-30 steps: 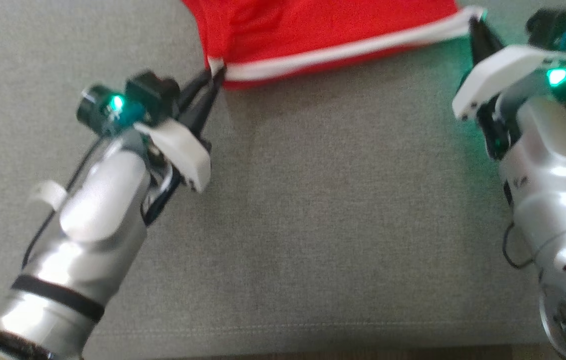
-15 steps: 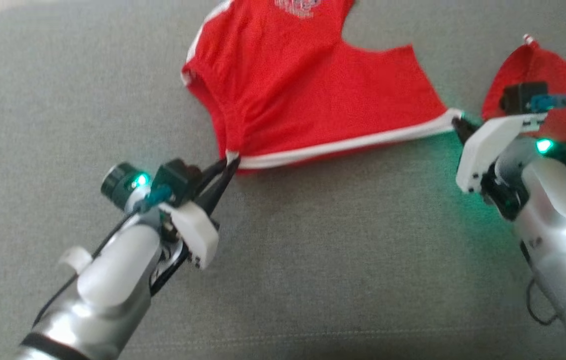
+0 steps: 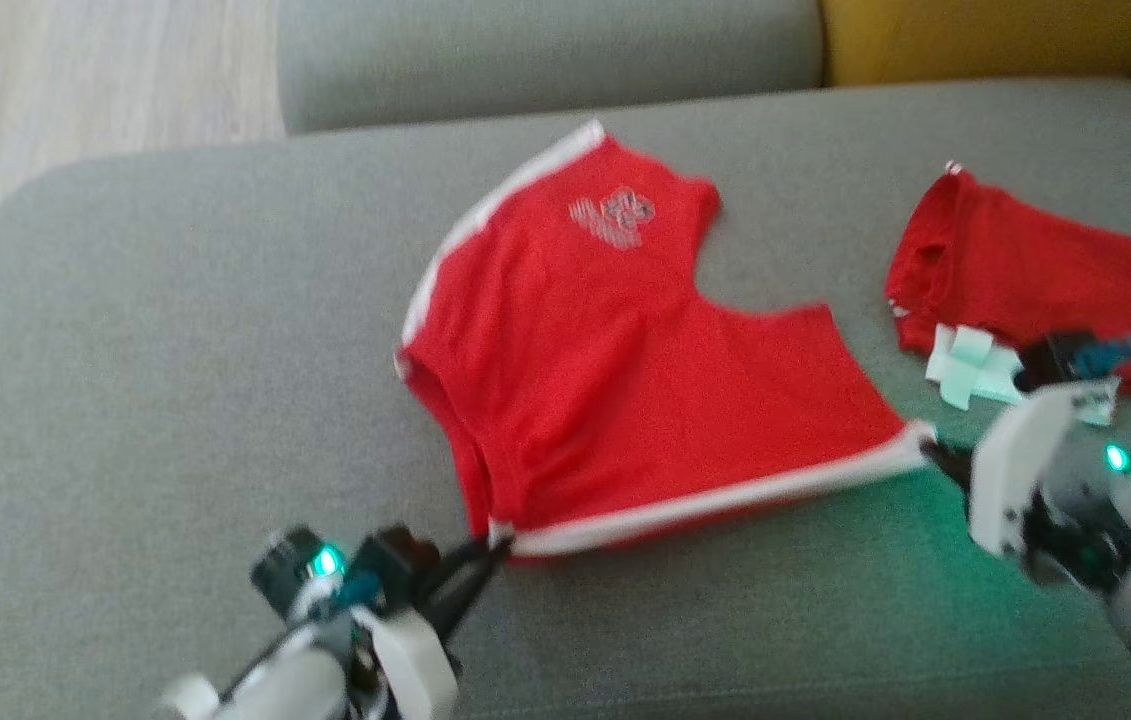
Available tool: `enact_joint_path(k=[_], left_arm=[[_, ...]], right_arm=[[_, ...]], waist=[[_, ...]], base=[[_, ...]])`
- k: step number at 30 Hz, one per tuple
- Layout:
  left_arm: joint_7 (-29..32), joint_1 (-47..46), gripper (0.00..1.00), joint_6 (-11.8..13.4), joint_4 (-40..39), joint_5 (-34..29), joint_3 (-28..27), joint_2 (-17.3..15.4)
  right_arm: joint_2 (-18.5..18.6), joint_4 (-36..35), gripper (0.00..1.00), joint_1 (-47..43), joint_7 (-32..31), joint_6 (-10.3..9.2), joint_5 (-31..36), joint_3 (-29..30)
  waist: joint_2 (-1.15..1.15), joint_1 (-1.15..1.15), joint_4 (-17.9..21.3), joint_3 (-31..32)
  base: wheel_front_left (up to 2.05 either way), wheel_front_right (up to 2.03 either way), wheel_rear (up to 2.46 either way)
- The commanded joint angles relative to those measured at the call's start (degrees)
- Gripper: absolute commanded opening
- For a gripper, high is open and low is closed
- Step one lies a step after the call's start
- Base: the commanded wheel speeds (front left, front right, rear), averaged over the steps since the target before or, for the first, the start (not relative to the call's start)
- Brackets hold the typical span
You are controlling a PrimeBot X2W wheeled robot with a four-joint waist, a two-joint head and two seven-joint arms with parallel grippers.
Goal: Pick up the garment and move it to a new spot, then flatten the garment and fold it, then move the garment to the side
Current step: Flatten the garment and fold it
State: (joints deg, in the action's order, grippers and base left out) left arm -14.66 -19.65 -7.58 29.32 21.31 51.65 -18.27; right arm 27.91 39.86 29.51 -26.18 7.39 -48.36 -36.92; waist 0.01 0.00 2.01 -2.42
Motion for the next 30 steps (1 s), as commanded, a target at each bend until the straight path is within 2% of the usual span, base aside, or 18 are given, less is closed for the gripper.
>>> enact_joint_path(k=[1, 2, 8, 12, 22, 30], left_arm=[[0.0, 0.2, 0.00, 0.2, -2.5, 1.0, -1.7, -2.4], [0.0, 0.2, 0.00, 0.2, -2.5, 1.0, -1.7, -2.4], [2.1, 4.6, 0.00, 2.1, -9.1, 2.1, -1.2, -4.1], [4.1, 5.9, 0.00, 3.0, -12.9, 2.5, -1.1, -5.4], [4.3, 1.3, 0.00, 5.6, -18.0, 3.5, -4.7, -5.1], [3.2, -2.2, 0.00, 6.1, -17.7, 4.3, -6.1, -3.0]], right_arm=[[3.8, -3.5, 0.00, -2.5, -1.8, 0.10, -2.9, 0.5], [3.8, -3.5, 0.00, -2.5, -1.8, 0.10, -2.9, 0.5], [9.9, -13.5, 0.00, -10.3, -7.7, 0.10, -7.1, 2.0], [11.9, -17.9, 0.00, -12.3, -9.0, 0.10, -6.1, 5.1], [10.0, -22.5, 0.00, -7.7, -10.6, 0.10, 1.2, 14.2], [7.5, -22.7, 0.00, 1.2, -12.2, 0.10, 8.1, 17.0]], waist=[[-0.01, 0.00, -0.1, 2.5], [-0.01, 0.00, -0.1, 2.5], [-0.01, 0.00, -0.3, 3.3], [-0.01, 0.00, -0.5, 3.1], [-0.01, 0.00, -3.9, -0.5], [-0.01, 0.00, -8.8, -4.3]], base=[[0.00, 0.00, 0.00], [0.00, 0.00, 0.00], [0.00, 0.00, 0.00], [0.00, 0.00, 0.00], [0.00, 0.00, 0.00], [0.00, 0.00, 0.00]])
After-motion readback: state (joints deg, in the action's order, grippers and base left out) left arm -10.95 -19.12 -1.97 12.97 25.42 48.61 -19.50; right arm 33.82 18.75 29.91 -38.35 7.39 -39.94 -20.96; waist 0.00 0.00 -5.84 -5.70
